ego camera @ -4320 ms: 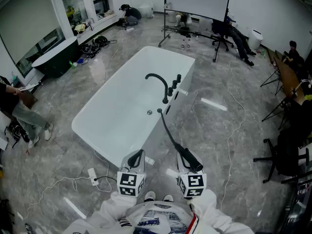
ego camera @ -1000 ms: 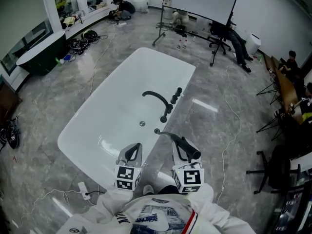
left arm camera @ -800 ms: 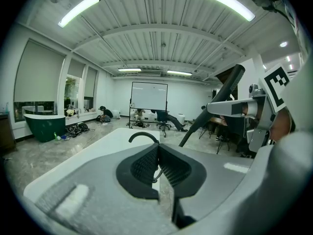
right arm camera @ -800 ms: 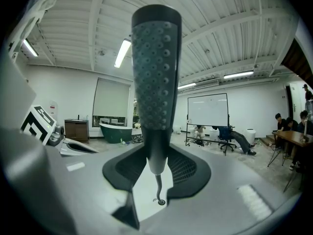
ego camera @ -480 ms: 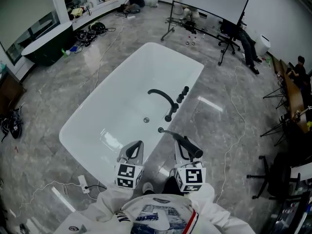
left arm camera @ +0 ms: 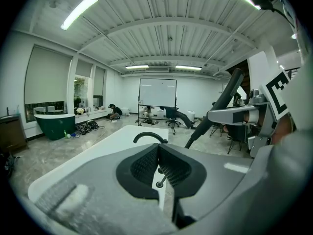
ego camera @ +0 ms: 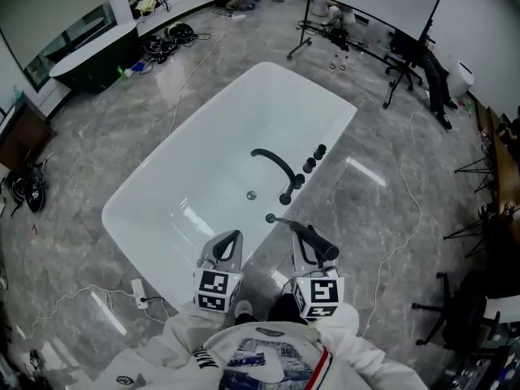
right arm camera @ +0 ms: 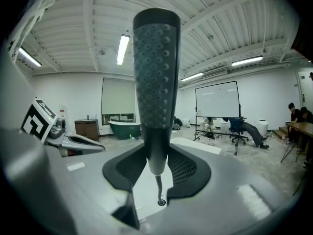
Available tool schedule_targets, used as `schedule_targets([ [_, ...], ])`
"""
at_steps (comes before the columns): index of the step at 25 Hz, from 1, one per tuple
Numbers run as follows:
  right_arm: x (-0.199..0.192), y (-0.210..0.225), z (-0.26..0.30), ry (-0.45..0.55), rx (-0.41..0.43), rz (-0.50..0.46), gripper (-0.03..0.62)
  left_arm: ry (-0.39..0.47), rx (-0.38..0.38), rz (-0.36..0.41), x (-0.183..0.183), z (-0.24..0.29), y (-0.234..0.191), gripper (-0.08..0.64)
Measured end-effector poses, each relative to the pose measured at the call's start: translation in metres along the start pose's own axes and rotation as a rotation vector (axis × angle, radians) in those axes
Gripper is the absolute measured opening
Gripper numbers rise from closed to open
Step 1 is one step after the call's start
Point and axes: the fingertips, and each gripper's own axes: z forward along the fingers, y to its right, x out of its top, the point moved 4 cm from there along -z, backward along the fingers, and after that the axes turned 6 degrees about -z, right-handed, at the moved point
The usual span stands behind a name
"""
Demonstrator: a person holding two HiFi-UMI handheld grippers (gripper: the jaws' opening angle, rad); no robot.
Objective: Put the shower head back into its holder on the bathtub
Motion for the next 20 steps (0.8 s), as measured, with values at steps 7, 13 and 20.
schedule_targets([
  [7, -0.002, 0.022, 0.023, -0.005, 0.086, -0.003, 0.138, 0.0, 0.079, -0.022, 0.008, 0.022, 0.008, -0.008],
  [13, -0.013, 0.042, 0.037, -0.012, 0.184, -0.01, 0.138, 0.007, 0.163, -0.043, 0.008, 0.039, 0.022, -0.006],
  [20, -0.024, 0.049, 0.049, -0.014, 0.299, -0.022, 0.138, 0.01, 0.275, -0.07, 0.004, 0.042, 0.025, -0.008],
])
